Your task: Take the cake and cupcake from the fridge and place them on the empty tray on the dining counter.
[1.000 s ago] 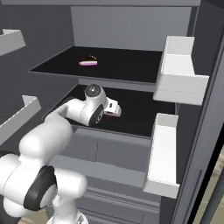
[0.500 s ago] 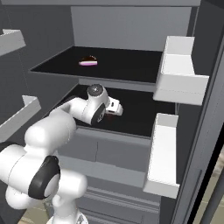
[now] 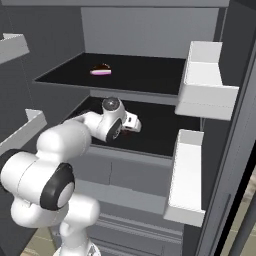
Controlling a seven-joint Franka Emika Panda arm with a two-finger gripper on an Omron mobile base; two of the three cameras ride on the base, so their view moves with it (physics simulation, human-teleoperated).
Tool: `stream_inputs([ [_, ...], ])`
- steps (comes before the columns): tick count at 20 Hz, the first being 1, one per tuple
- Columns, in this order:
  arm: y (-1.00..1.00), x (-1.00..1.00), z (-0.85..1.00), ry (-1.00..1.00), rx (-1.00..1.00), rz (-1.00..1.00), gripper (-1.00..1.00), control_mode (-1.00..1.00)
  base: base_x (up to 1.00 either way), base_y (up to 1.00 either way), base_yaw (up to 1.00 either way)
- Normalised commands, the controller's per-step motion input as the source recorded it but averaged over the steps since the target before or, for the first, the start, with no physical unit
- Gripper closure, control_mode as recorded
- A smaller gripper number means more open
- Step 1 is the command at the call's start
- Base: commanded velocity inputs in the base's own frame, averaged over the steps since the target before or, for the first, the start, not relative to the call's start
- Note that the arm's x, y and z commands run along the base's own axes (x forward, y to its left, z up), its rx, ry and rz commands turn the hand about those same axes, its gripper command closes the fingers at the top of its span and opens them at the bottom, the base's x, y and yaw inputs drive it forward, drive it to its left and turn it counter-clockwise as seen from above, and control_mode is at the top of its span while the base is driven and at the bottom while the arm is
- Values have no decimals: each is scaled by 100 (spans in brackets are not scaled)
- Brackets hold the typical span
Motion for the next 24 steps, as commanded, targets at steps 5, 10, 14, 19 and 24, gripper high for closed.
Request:
stream_inputs([
  [5,-1,25,-21,0,0,0,-100,-100,0,0,0],
  [10,0,14,-36,6,0,0,100,-100,0,0,0],
  [14,-28,-14,-43,12,0,0,100,-100,0,0,0],
  [19,-10,-37,-17,-2,0,0,100,-100,0,0,0],
  [24,-2,-73,-4,-28,6,0,100,-100,0,0,0],
])
